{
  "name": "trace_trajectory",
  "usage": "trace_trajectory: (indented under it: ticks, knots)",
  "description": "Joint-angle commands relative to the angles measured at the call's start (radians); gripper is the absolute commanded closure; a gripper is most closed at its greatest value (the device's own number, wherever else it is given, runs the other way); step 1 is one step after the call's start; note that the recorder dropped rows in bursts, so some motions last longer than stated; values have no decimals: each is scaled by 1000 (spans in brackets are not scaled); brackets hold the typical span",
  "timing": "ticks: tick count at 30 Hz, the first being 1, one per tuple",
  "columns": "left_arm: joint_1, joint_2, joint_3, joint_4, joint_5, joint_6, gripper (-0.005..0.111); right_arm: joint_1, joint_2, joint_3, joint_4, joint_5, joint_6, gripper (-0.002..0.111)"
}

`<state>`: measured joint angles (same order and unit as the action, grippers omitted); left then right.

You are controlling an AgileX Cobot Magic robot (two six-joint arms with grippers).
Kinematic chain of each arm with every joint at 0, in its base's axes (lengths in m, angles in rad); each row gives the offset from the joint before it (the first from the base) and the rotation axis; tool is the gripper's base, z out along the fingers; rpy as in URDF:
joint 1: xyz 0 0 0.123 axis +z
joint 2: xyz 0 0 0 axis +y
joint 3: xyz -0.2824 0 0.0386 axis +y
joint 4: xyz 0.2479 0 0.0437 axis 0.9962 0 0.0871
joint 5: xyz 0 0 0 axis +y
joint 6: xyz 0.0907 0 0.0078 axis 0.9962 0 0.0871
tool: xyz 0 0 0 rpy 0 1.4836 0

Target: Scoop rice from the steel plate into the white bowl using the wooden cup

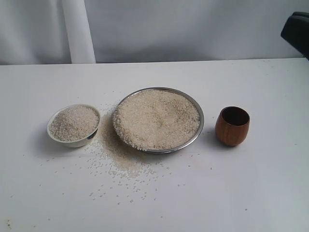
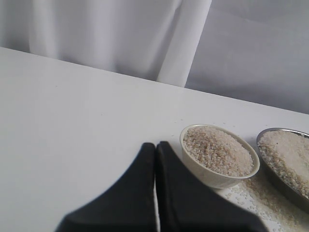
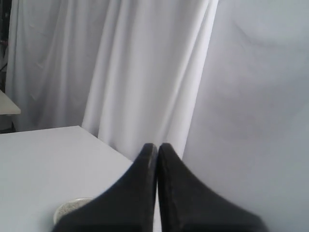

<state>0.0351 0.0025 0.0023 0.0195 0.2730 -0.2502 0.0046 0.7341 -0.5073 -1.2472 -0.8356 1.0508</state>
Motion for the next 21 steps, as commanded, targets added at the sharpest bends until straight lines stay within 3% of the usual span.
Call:
trace_trajectory:
  ticks: [1,10,21]
  knots:
    - [-5,-3,-2,-2,-6,-4,107,-5,-123,4,-66,79,-3,108]
    - [-5,-3,-2,-2,-6,-4,107,-5,-411,4,-300,352,203,108]
    - [-5,-3,-2,-2,-6,-4,107,-5,-573,69,-264,509,278,108]
